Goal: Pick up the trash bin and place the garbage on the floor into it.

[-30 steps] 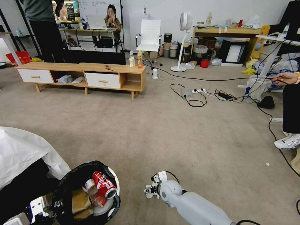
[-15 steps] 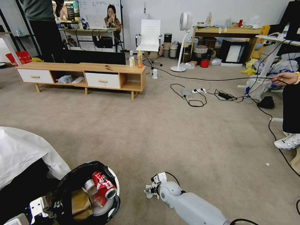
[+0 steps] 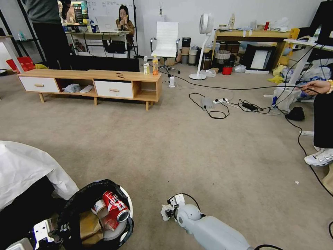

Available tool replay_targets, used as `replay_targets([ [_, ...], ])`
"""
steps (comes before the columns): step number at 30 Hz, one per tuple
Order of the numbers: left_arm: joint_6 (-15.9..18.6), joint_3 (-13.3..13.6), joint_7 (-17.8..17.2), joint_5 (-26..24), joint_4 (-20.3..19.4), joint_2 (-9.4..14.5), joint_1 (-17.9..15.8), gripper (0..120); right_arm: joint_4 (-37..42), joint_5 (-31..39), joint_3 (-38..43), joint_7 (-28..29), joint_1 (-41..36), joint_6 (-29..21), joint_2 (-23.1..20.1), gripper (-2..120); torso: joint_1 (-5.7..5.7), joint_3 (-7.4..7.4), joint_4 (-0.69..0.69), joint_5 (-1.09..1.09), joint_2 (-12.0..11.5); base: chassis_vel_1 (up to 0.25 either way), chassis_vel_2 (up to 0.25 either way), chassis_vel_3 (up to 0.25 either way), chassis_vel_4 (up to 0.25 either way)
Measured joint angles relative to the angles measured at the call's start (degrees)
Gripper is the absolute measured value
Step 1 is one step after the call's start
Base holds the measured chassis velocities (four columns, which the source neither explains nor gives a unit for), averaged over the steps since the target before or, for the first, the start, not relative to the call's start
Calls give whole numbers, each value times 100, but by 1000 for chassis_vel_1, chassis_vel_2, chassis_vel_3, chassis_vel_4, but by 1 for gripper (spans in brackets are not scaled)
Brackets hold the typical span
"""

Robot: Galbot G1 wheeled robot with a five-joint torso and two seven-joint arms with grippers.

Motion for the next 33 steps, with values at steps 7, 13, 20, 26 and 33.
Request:
replay_targets([
  [7, -2, 4, 3, -1, 0, -4, 7, 2, -201, -117, -5, -110, -2, 104, 61, 11, 0, 0, 0, 0, 0, 0, 0, 0, 0],
  [13, -21, 7, 21, -1, 6, -10, 21, 2, -391, -246, -9, -220, 6, 188, 109, 0, 0, 0, 0, 0, 0, 0, 0, 0, 0],
  [20, -23, 46, 30, 33, 32, -32, -9, 2, -89, -166, -54, -207, -40, 187, -5, 0, 0, 0, 0, 0, 0, 0, 0, 0, 0],
  [26, -23, 70, 39, 61, 29, -44, -11, 2, 693, 45, -65, -73, -138, 191, -321, 0, 0, 1, 0, 0, 0, 0, 0, 0, 0],
  [33, -18, 91, 40, 60, -30, -40, -14, 2, 1867, 244, 28, 276, -166, 255, -956, 0, 0, 0, 0, 0, 0, 0, 0, 0, 0],
])
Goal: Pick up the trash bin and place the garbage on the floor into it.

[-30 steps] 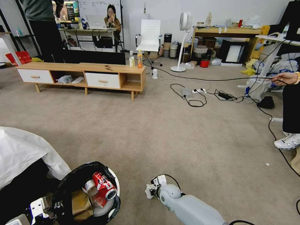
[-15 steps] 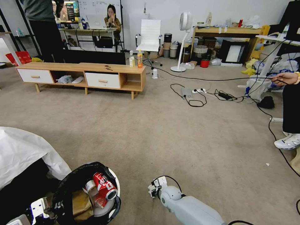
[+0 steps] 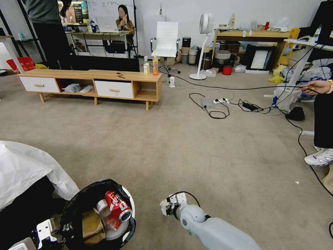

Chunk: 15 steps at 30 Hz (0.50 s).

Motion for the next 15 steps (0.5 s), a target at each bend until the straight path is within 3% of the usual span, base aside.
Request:
replay_targets([
  [8, 32, 3, -30, -55, -66, 30, -2, 2, 1230, 32, 253, 205, 129, 63, -776, 0, 0, 0, -1, 0, 0, 0, 0, 0, 0],
  [10, 85, 6, -68, -179, -93, 48, -15, 2, 2059, 32, 361, 277, 191, 65, -1099, 0, 0, 0, 0, 0, 0, 0, 0, 0, 0],
  [15, 109, 21, -94, -203, -94, 65, -34, 2, 3065, 108, 516, 438, 341, 57, -1342, 0, 0, 0, 1, 0, 0, 0, 0, 0, 0],
])
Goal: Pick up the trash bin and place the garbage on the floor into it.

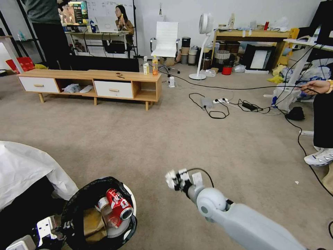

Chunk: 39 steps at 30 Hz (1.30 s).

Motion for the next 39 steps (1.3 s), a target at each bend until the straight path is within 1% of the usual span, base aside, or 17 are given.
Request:
replay_targets([
  [1, 8, 11, -1, -1, 0, 1, -12, 2, 285, 64, 18, 57, 80, -15, -44, 0, 0, 0, 0, 0, 0, 0, 0, 0, 0],
  [2, 8, 11, -1, -1, 0, 1, -12, 2, 285, 64, 18, 57, 80, -15, -44, 0, 0, 0, 0, 0, 0, 0, 0, 0, 0],
  [4, 21, 26, -4, -1, -9, 2, -36, 2, 846, 277, 23, 140, 253, -38, -50, 0, 0, 0, 0, 0, 0, 0, 0, 0, 0],
  [5, 21, 26, -4, -1, -9, 2, -36, 2, 846, 277, 23, 140, 253, -38, -50, 0, 0, 0, 0, 0, 0, 0, 0, 0, 0],
  [7, 40, 44, -9, -1, -28, 6, -51, 2, 1247, 507, -14, 166, 388, -61, 12, 0, 0, 0, 0, -1, 0, 0, 0, 0, 0],
  [8, 40, 44, -9, -1, -28, 6, -51, 2, 1247, 507, -14, 166, 388, -61, 12, 0, 0, 0, 0, -1, 0, 0, 0, 0, 0],
  [10, 54, 71, -14, 7, -44, 12, -57, 2, 1627, 849, -137, 170, 592, -89, 119, 0, 0, 0, 0, -1, 0, 0, 0, 0, 0],
  [11, 54, 71, -14, 7, -44, 12, -57, 2, 1627, 849, -137, 170, 592, -89, 119, 0, 0, 0, 0, -1, 0, 0, 0, 0, 0],
  [13, 64, 92, -16, 19, -48, 13, -67, 2, 1770, 1141, -277, 71, 826, -76, 207, 0, 0, 0, -1, -1, 0, 0, 0, 0, 0],
  [16, 66, 103, -17, 25, -52, 14, -70, 2, 1781, 1270, -370, -72, 955, -25, 253, 0, 0, 0, 0, -1, 0, 0, 0, 0, 0],
  [19, 86, 108, -24, 24, -81, 31, -83, 2, 1756, 1511, -577, -367, 1250, 40, 371, 0, 0, 0, 0, -1, 0, 0, 0, 0, 0],
  [22, 108, 105, -43, -12, -101, 51, -91, 2, 1749, 1602, -673, -436, 1349, 40, 408, 0, 0, 0, 0, -1, 0, 0, 0, 0, 0],
  [24, 126, 101, -73, -72, -117, 63, -97, 2, 1744, 1632, -731, -472, 1397, 42, 424, 0, 0, 0, 0, -1, 0, 0, 0, 0, 0],
  [26, 183, 66, -195, -335, -163, 119, -126, 2, 1737, 1676, -1087, -544, 1567, 43, 497, 0, 0, 0, -1, -1, 0, 0, 0, 0, 0],
  [30, 202, 45, -246, -412, -178, 147, -145, 2, 1736, 1677, -1324, -539, 1633, 30, 536, 0, 0, 0, 0, 0, 0, 0, 0, 0, 0],
  [35, 253, 19, -405, -749, -248, 222, -193, 2, 1710, 1746, -1722, -434, 1729, -70, 612, 0, 0, 0, -1, 0, 0, 0, 0, 0, 0],
  [39, 257, -11, -450, -857, -272, 263, -210, 2, 1652, 1757, -1907, -329, 1752, -123, 663, 0, 0, 0, 0, 0, 0, 0, 0, 0, 0],
])
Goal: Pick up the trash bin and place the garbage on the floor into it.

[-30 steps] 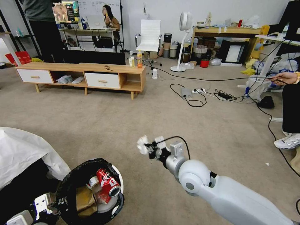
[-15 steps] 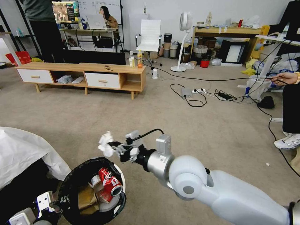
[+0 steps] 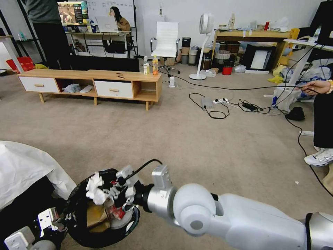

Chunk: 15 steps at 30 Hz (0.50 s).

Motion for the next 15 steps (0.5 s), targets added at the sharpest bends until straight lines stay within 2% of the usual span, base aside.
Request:
replay_targets([
  [4, 2, -14, -76, -177, -70, 26, -22, 2, -84, 8, -165, 146, -1, -113, 68, 0, 0, 0, 0, 0, 0, 0, 0, 0, 0],
  [15, 2, 2, -95, -254, -196, 7, 2, 2, -400, -61, -277, 357, -178, -267, 121, 0, 0, 0, 0, 0, 0, 0, 0, 0, 0],
])
